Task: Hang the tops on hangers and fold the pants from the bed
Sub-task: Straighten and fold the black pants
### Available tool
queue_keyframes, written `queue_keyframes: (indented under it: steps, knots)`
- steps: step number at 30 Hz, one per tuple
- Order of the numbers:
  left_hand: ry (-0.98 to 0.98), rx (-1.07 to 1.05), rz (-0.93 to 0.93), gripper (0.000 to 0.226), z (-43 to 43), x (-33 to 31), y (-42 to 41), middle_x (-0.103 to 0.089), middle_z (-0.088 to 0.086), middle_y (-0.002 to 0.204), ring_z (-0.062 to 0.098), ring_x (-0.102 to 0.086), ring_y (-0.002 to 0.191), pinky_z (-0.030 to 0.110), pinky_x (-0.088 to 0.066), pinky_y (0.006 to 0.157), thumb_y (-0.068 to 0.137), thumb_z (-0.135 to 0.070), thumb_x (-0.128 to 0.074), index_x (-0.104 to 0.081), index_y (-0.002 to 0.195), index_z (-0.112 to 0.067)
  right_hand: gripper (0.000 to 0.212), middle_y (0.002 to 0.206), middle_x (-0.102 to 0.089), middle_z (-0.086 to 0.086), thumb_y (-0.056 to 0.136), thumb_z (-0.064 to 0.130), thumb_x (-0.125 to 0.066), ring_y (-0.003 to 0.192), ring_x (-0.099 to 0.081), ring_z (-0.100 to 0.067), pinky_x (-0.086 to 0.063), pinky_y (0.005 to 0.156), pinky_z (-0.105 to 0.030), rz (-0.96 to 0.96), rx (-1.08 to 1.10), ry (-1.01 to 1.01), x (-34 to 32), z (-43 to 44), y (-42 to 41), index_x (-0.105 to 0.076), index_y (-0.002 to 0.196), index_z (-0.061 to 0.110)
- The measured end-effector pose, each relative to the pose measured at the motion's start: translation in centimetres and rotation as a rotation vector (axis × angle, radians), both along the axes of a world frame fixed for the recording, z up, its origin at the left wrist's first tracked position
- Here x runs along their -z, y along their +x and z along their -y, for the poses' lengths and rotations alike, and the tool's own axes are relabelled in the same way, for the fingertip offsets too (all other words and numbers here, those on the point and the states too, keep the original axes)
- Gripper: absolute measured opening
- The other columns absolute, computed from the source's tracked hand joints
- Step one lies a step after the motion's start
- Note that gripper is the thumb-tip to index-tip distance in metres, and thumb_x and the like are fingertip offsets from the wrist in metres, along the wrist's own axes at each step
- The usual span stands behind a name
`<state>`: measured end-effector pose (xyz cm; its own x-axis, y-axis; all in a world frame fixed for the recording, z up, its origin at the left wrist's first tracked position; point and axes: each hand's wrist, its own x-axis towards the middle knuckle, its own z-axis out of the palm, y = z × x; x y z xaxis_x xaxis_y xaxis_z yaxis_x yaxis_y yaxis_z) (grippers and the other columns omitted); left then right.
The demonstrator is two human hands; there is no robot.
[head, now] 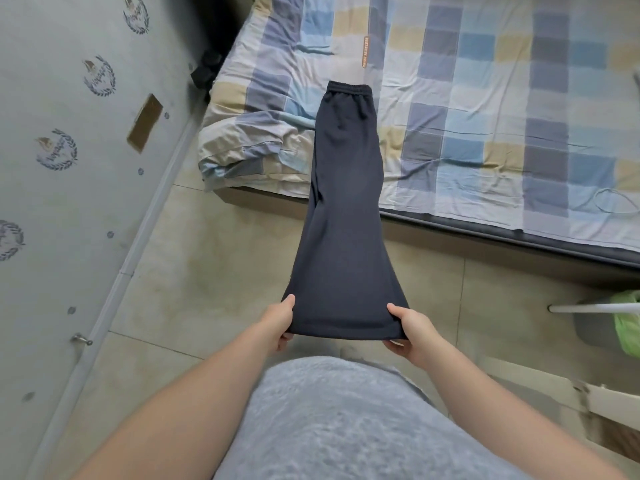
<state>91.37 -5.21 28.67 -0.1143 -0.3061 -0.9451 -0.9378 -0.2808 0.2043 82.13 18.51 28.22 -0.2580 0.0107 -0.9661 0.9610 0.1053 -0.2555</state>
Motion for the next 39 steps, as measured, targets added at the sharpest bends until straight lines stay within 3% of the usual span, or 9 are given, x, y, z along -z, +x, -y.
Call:
queue_keyframes:
  steps: [6, 17, 24, 31, 39]
  knots:
    - [0.005, 0.06, 0.013, 0.033, -1.6, -1.5, 3.0, -0.027, -0.002, 0.06, 0.013, -0.021, 0.044, 0.018, -0.014, 0.044, 0.103, -0.047, -0.041, -0.042, 0.085, -0.019, 0.017, 0.105, -0.07, -0.009, 0.093, 0.023, -0.069, 0.087, -0.067, -0.025, -0.055, 0.061, -0.033, -0.014, -0.016, -0.033, -0.6, -2.2, 3.1, -0.061, 0.103, 0.012]
    - [-0.035, -0.135, -0.192, 0.027, -0.5, -5.8, -2.8, -0.032, -0.003, 0.061, 0.011, -0.026, 0.043, 0.014, -0.017, 0.038, 0.101, -0.038, -0.048, -0.041, 0.082, -0.021, 0.016, 0.099, -0.071, -0.005, 0.09, 0.021, -0.072, 0.084, -0.067, -0.022, -0.055, 0.059, -0.031, -0.156, 0.091, -0.162, -4.4, -0.7, -2.8, -0.062, 0.102, 0.015]
    - [-0.03, -0.313, -0.375, 0.02, 2.0, -8.6, -11.0, -0.042, -0.001, 0.063, 0.009, -0.036, 0.038, 0.013, -0.022, 0.034, 0.1, -0.034, -0.053, -0.048, 0.088, -0.019, 0.008, 0.099, -0.065, -0.006, 0.093, 0.02, -0.068, 0.079, -0.063, -0.022, -0.053, 0.06, -0.033, -0.268, 0.131, -0.22, -7.6, 3.0, -11.4, -0.062, 0.097, 0.016]
    - [0.059, -0.347, -0.487, 0.026, 7.0, -9.3, -21.6, -0.05, -0.004, 0.05, 0.007, -0.04, 0.037, 0.015, -0.026, 0.036, 0.101, -0.033, -0.051, -0.054, 0.081, -0.017, 0.014, 0.098, -0.061, -0.009, 0.096, 0.021, -0.065, 0.072, -0.064, -0.021, -0.053, 0.064, -0.033, -0.289, 0.194, -0.263, -7.8, 7.5, -21.2, -0.058, 0.104, 0.013]
    - [0.172, -0.365, -0.435, 0.026, 14.6, -5.4, -38.5, -0.051, -0.006, 0.052, 0.006, -0.041, 0.041, 0.016, -0.027, 0.038, 0.1, -0.03, -0.049, -0.056, 0.077, -0.019, 0.008, 0.094, -0.061, -0.007, 0.097, 0.021, -0.061, 0.075, -0.065, -0.019, -0.054, 0.066, -0.033, -0.23, 0.242, -0.16, -4.7, 14.8, -36.6, -0.058, 0.096, 0.014]
